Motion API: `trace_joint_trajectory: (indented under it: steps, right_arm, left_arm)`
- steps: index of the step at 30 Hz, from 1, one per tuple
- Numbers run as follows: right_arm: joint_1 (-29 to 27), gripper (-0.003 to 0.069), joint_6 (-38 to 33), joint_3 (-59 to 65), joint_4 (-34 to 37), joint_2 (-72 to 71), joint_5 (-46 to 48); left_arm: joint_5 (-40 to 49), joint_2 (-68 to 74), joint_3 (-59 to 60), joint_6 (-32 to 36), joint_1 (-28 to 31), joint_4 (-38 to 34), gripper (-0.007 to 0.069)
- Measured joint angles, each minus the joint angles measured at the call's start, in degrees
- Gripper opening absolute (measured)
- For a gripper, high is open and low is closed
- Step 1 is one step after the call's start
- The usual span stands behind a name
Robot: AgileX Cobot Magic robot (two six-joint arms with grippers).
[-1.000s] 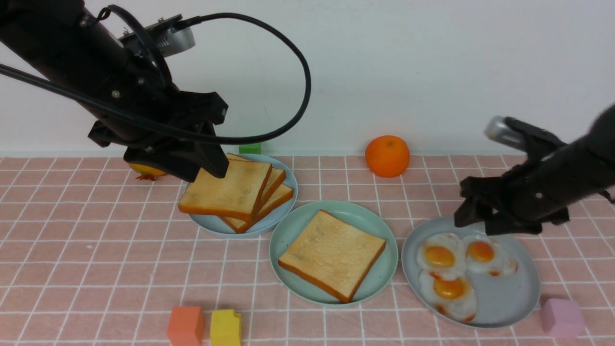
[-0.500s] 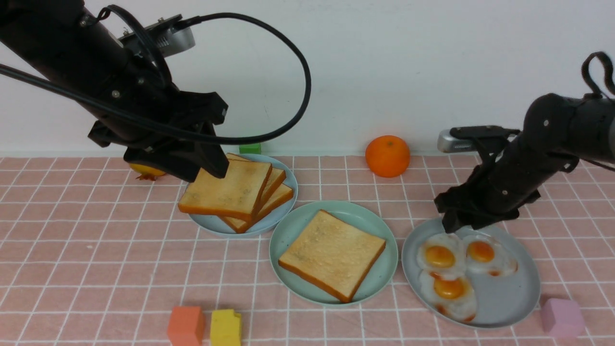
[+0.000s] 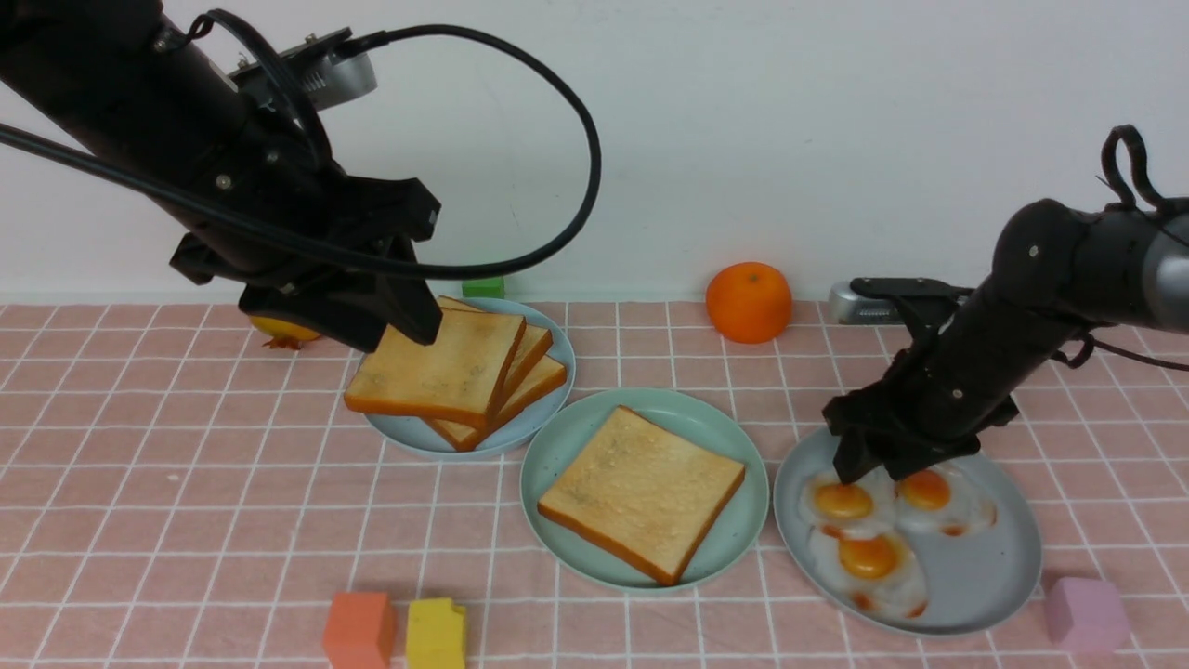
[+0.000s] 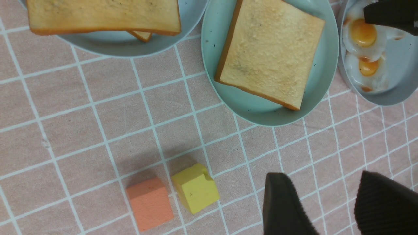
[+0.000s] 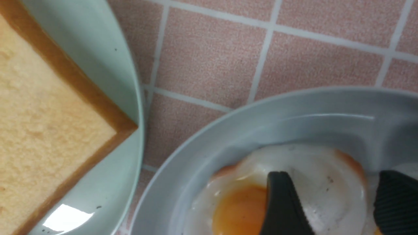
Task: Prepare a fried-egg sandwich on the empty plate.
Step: Use the right arm to grab a fried egg
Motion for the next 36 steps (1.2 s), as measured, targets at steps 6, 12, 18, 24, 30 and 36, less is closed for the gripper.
trace_joint_trajectory:
  steps: [6,12,18,24,30,36]
  right_arm:
    - [-0.31,0.0304,0.31,-0.31,-0.24,0.27,0.36]
    - [-1.86,0.0216,3.66,-0.31,1.60,0.32,0.74]
    - [-4.30,0.0141,4.57,-0.26,5.35,0.21,1.71]
    - [-6.93,0.0061,3.74,0.25,6.01,-0.53,3.99]
    - [-8.78,0.0061,2.01,0.44,8.01,-1.16,5.32]
    - [-8.83,0.0061,0.32,0.71,10.13,-2.74,5.70]
  left_arm:
    - [0.00,0.00,0.00,0.00,0.00,0.06,0.0359]
    - [0.00,0.00,0.00,0.00,0.00,0.32,0.0359]
    - [-0.24,0.00,0.00,0.00,0.00,0.45,0.0359]
    - [-0.24,0.04,0.00,0.00,0.00,0.63,0.0359]
    - [-0.40,0.04,0.00,0.00,0.00,0.80,0.0359]
    - [-0.40,0.04,0.00,0.00,0.00,0.80,0.0359]
